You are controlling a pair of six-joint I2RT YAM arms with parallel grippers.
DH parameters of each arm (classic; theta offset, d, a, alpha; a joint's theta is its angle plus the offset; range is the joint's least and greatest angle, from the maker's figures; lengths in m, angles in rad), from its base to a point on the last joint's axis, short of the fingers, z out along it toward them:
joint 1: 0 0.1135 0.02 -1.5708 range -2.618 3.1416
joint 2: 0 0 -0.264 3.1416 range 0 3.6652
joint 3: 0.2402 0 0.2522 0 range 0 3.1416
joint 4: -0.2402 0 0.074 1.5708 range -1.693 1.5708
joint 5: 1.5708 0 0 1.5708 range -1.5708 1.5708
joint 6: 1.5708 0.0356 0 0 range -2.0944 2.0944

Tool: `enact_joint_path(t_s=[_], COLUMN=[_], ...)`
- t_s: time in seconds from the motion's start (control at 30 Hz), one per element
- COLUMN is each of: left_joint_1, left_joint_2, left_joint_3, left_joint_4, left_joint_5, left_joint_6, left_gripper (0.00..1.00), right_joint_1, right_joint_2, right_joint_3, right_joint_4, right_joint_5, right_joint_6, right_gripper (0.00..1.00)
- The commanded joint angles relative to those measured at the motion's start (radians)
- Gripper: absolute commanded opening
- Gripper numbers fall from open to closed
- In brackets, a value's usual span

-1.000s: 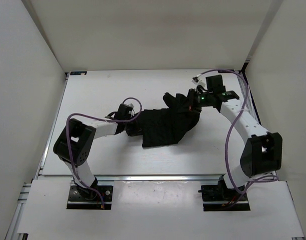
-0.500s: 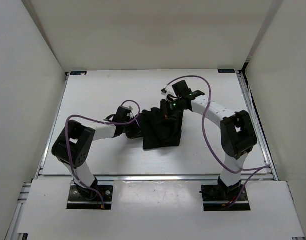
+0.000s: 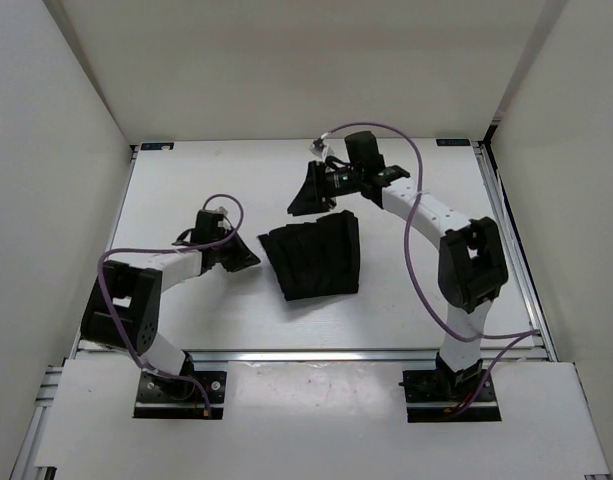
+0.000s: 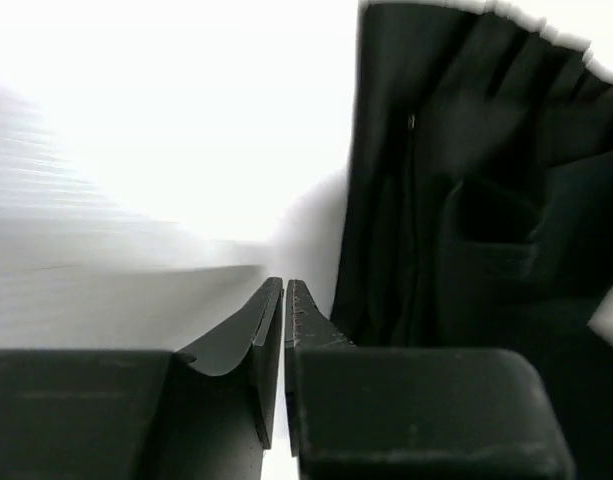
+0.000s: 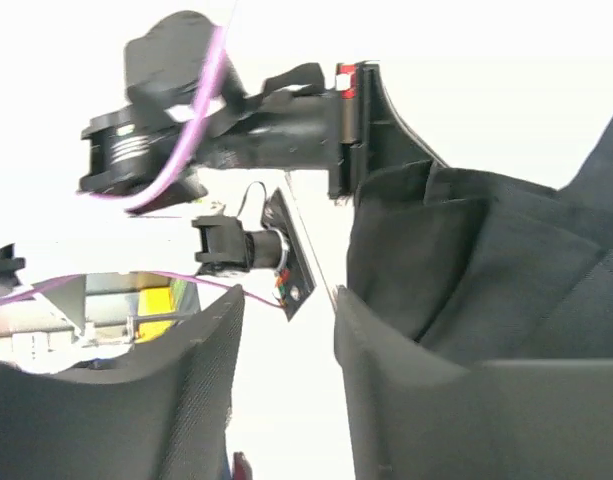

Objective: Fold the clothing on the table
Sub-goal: Fold the skirt

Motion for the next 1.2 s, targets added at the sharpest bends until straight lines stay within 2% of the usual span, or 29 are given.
enact_joint_path(t_s=[0.0, 0.1, 0.17, 0.2, 0.27, 0.33, 0.37, 0.43, 0.53, 0.7, 0.83, 0.9, 0.97, 1.17], left_joint_1=[0.081, 0.16, 0.173, 0.156, 0.11, 0.075, 0.055, 0.027, -0.023, -0.103, -0.172, -0.186, -0.186, -0.166], left_joint_2=[-0.109, -0.152, -0.176, -0.184, -0.208, -0.222, -0.23, -0.239, -0.239, -0.154, -0.046, 0.018, 0.061, 0.225], left_joint_3=[0.017, 0.044, 0.116, 0.141, 0.231, 0.244, 0.216, 0.146, -0.047, -0.184, -0.163, -0.128, -0.091, 0.026], left_joint_4=[-0.049, -0.034, -0.027, -0.038, -0.038, 0.018, 0.129, 0.248, 0.354, 0.401, 0.352, 0.286, 0.218, 0.169], left_joint_5=[0.004, 0.129, 0.221, 0.259, 0.338, 0.398, 0.437, 0.479, 0.473, 0.485, 0.469, 0.411, 0.366, 0.251], left_joint_6=[0.052, 0.003, -0.023, -0.029, -0.04, -0.1, -0.152, -0.235, -0.331, -0.348, -0.275, -0.217, -0.146, -0.056], left_gripper=[0.17, 0.17, 0.15, 0.14, 0.11, 0.08, 0.06, 0.05, 0.04, 0.03, 0.03, 0.03, 0.03, 0.03], right_joint_1=[-0.041, -0.101, -0.135, -0.153, -0.178, -0.201, -0.21, -0.216, -0.224, -0.215, -0.193, -0.193, -0.195, -0.213], right_joint_2=[-0.127, -0.187, -0.221, -0.239, -0.272, -0.279, -0.28, -0.254, -0.191, -0.065, 0.035, 0.073, 0.124, 0.22], right_joint_3=[0.075, -0.01, -0.068, -0.125, -0.197, -0.256, -0.279, -0.297, -0.299, -0.284, -0.216, -0.184, -0.135, -0.038], right_joint_4=[-0.018, -0.144, -0.216, -0.219, -0.224, -0.207, -0.193, -0.184, -0.143, -0.066, -0.097, -0.121, -0.182, -0.294], right_joint_5=[-0.03, 0.063, 0.115, 0.117, 0.145, 0.142, 0.139, 0.116, 0.048, -0.007, 0.011, 0.02, 0.051, 0.068], right_joint_6=[-0.004, -0.099, -0.145, -0.159, -0.164, -0.156, -0.144, -0.141, -0.111, -0.045, -0.046, -0.054, -0.058, -0.067], right_gripper=[0.43, 0.34, 0.32, 0.29, 0.19, 0.16, 0.09, 0.07, 0.03, 0.0, 0.0, 0.0, 0.0, 0.0])
